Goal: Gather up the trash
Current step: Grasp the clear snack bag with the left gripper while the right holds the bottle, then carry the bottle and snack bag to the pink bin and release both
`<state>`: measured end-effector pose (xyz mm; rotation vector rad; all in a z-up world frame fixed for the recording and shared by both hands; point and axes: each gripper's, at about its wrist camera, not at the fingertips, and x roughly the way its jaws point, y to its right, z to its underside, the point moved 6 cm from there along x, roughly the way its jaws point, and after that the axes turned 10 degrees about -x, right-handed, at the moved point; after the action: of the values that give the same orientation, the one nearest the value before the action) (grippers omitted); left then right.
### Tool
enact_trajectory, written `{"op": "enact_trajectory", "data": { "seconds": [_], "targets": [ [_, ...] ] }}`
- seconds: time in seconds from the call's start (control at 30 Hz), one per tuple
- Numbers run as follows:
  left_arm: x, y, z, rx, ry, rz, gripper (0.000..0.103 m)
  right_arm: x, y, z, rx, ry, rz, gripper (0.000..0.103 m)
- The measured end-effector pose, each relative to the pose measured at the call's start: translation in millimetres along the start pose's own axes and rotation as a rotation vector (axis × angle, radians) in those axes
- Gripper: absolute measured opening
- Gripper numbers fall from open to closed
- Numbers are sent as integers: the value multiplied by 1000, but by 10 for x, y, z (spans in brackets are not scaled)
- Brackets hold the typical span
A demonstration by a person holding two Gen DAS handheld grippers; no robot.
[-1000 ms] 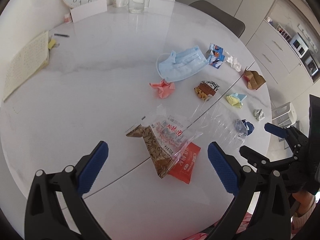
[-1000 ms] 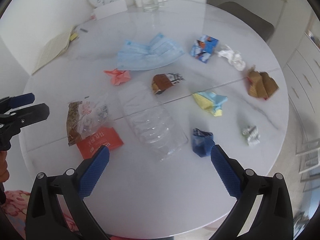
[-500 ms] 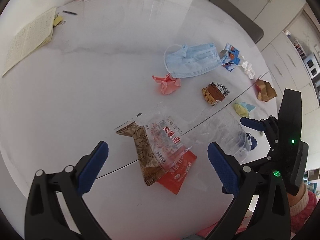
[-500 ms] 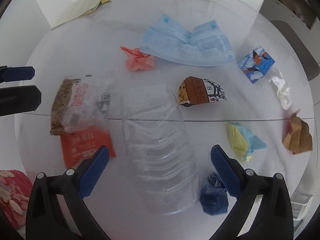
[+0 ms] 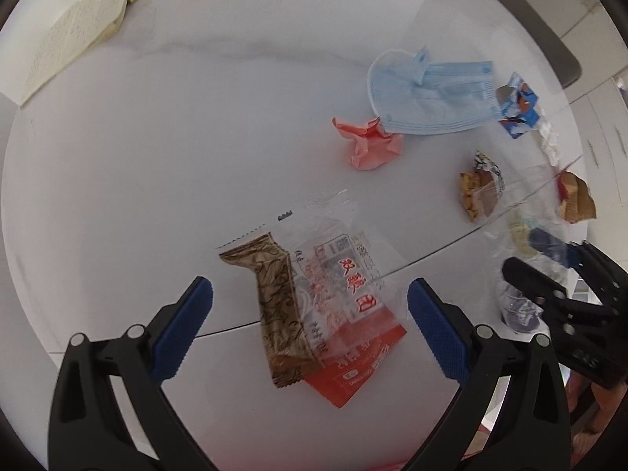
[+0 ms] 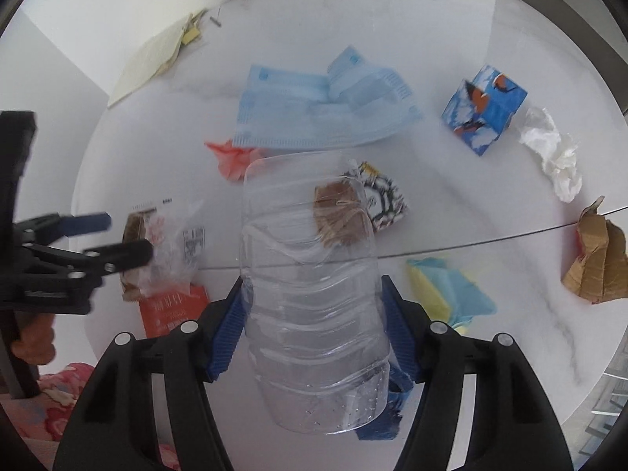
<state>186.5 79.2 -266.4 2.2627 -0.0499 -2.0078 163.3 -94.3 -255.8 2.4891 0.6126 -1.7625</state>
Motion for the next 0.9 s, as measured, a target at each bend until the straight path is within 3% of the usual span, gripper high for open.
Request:
{"op": "enact_trajectory", "data": {
  "seconds": [0.27, 0.3, 0.43, 0.47, 0.57, 0.6, 0.9],
  "targets": [
    [346, 15, -117, -138, -110, 6, 95, 14, 93, -156, -8, -8, -22, 66],
    [365, -8, -116, -151, -115, 3, 93, 25, 69, -159, -9, -13, -25, 66],
    [418, -106, -79, -185, -142, 11, 65, 16, 37, -149, -17, -26, -28, 66],
    [417, -130, -74, -198, -144, 20, 64, 20, 28, -157, -19, -28, -25, 66],
    [368, -227, -95, -228, -127, 51, 50, 13, -16, -177, -22, -25, -19, 66],
    [340, -235, -101, -219, -122, 68, 40, 9, -35, -180, -24, -23, -16, 66],
    [-6, -316, -240, -137, -17, 110, 38, -232, -194, -180, 0, 33, 39, 66]
  ]
}}
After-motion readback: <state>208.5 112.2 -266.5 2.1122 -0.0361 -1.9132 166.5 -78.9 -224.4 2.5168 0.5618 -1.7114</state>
